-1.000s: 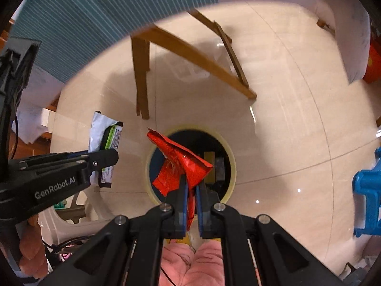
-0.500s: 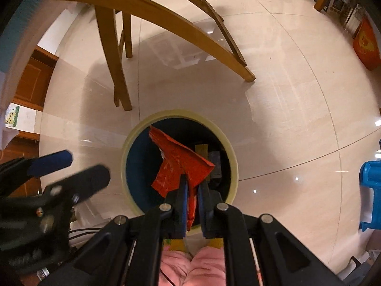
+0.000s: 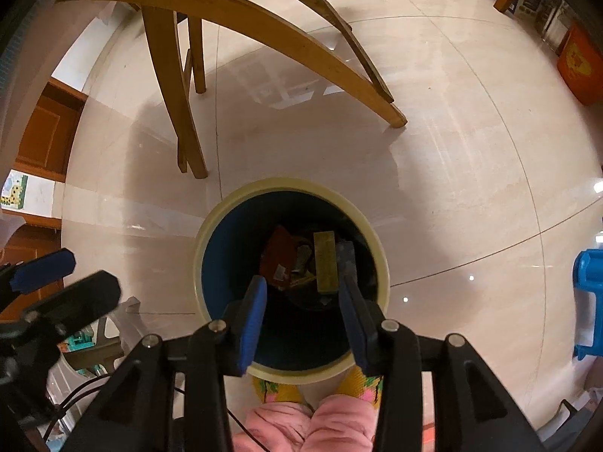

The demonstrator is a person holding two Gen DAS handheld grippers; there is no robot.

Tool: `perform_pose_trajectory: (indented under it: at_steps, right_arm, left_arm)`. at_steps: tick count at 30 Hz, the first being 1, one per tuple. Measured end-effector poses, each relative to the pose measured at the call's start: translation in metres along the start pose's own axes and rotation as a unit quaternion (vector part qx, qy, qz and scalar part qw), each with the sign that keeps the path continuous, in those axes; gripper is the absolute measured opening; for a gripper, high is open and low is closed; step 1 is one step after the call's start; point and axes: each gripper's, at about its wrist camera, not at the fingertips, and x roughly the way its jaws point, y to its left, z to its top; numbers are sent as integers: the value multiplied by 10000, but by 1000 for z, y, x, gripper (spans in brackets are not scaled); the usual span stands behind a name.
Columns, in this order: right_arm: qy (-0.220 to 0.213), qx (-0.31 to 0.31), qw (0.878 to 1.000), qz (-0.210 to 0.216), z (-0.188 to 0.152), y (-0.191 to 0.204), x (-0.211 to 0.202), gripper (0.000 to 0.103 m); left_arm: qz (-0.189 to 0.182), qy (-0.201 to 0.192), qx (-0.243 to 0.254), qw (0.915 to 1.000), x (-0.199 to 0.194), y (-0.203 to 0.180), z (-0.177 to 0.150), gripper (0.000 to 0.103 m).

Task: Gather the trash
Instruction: 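Open both grippers over the bin to drop the sachet and wrapper, then raise both grippers back toward the trash on the table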

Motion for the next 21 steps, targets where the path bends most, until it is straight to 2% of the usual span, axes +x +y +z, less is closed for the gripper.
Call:
perform_pose_trajectory:
  at_steps: [8,21]
  right_arm:
    - [-231,194,9995,132,2,-1,-35,40]
    - [-854,467,9938,537,6,12,-143,40]
  left_arm:
    - [79,-64,-70,9999,-33,9,-5,72]
    - [135,-449,178,9987,-129,-2,-3,72]
